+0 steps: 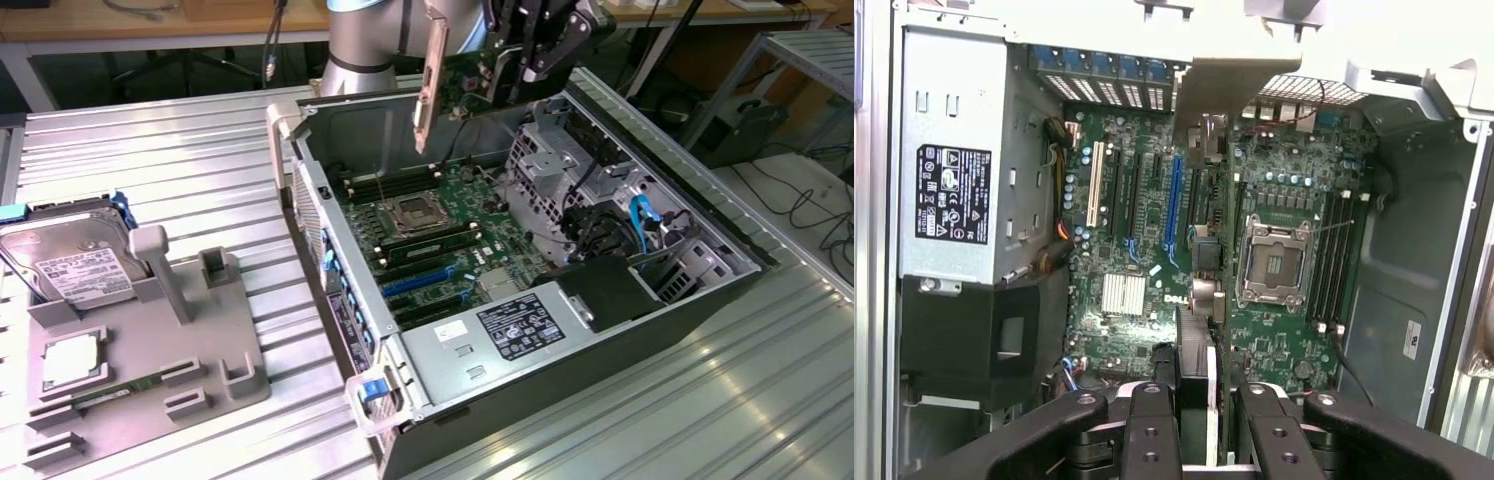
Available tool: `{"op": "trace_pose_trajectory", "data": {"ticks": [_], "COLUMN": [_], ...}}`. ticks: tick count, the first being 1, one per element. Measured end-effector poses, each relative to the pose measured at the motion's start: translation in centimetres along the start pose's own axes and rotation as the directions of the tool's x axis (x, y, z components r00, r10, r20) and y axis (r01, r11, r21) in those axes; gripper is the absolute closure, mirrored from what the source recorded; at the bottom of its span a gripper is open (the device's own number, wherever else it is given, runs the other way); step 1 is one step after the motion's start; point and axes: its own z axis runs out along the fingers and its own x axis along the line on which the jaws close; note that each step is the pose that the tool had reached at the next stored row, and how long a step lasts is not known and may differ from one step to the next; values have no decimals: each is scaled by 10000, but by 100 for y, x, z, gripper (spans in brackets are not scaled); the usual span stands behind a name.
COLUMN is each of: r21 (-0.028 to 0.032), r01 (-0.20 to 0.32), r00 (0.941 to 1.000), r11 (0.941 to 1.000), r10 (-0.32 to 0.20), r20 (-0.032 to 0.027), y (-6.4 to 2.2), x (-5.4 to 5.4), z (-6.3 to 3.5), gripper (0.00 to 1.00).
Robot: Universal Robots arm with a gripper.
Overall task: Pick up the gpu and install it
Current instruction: 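Insert the gpu into the slot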
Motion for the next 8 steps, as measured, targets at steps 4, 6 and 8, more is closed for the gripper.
{"op": "trace_pose_trajectory", "data": {"ticks": [4,6,8], "r21": [4,4,12], "r01": [30,45,61], "r00": [10000,10000,10000], "r11": [10000,10000,10000], "r10": [-30,-45,-61], "r20": [1,1,2], "y": [1,1,2], "x": [0,0,1], "z": [15,23,34], "gripper": [72,72,72]}}
